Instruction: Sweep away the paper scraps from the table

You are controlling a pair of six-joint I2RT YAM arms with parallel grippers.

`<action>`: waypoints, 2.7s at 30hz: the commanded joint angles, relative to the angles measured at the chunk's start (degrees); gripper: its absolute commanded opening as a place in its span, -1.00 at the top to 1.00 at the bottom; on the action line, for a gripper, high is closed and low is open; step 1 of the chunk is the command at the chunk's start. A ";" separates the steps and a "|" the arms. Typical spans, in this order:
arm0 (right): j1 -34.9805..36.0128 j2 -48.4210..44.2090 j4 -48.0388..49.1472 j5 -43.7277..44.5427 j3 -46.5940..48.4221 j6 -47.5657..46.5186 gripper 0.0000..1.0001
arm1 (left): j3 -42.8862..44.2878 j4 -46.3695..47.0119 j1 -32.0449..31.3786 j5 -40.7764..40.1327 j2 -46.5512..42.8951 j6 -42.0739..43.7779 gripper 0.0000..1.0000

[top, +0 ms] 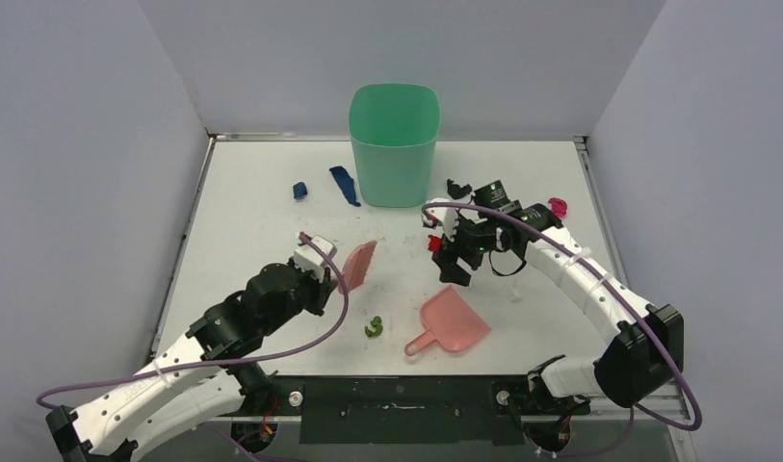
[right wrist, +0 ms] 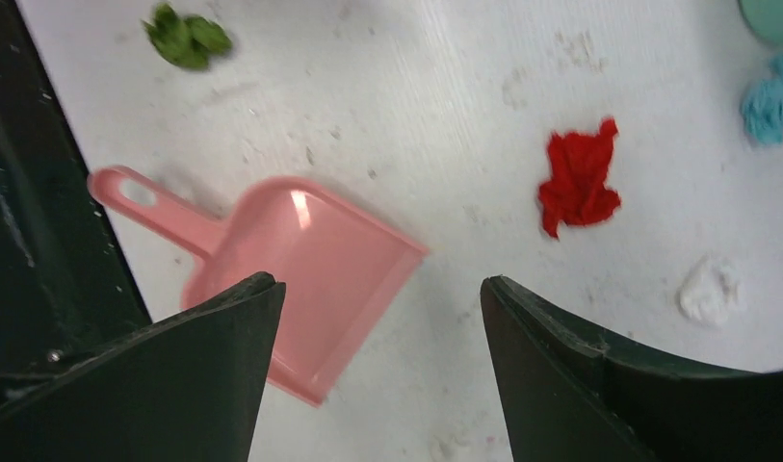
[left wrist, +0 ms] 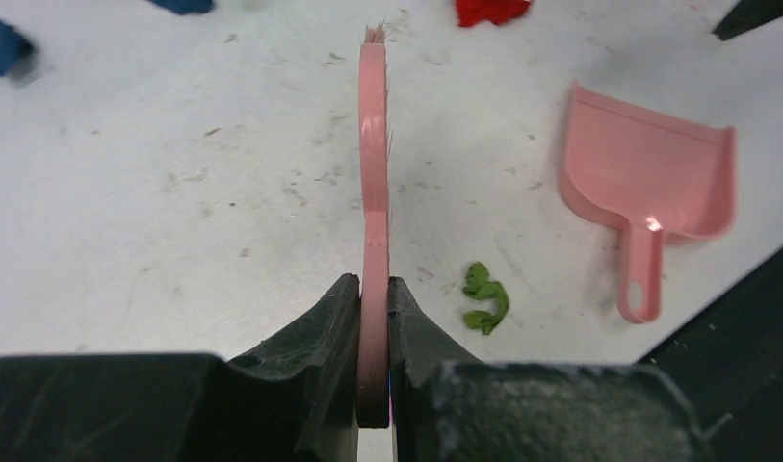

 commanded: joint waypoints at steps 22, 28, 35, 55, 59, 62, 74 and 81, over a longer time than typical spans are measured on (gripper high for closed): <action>6.54 22.17 -23.71 13.95 12.11 -4.83 -0.43 | -3.82 3.24 9.03 -29.12 -14.93 -5.40 1.00; -0.70 24.71 -24.30 11.14 9.53 -10.30 0.02 | -4.50 4.57 9.11 -29.03 -14.50 -4.83 1.00; -5.94 16.21 -16.52 9.13 0.01 -15.40 0.23 | -5.10 6.25 9.89 -28.30 -11.25 -4.68 1.00; -4.32 -11.22 -3.82 15.44 -23.00 -30.06 -0.61 | -5.75 7.68 11.52 -28.41 -8.28 -3.27 1.00; -1.89 -10.81 -1.61 15.16 -26.27 -30.74 -0.61 | -5.74 7.37 11.76 -28.87 -8.15 -3.43 1.00; 1.17 -10.75 -2.74 16.53 -27.80 -31.27 -0.61 | -5.82 7.23 11.76 -29.14 -8.83 -3.53 1.00; 4.57 -10.61 8.92 22.34 -32.38 -27.14 -0.57 | -5.74 7.27 11.85 -28.77 -8.66 -3.65 1.00; 0.04 -5.39 23.94 22.99 -28.73 -21.47 -0.53 | -6.79 8.38 12.32 -29.61 -7.88 -2.64 1.00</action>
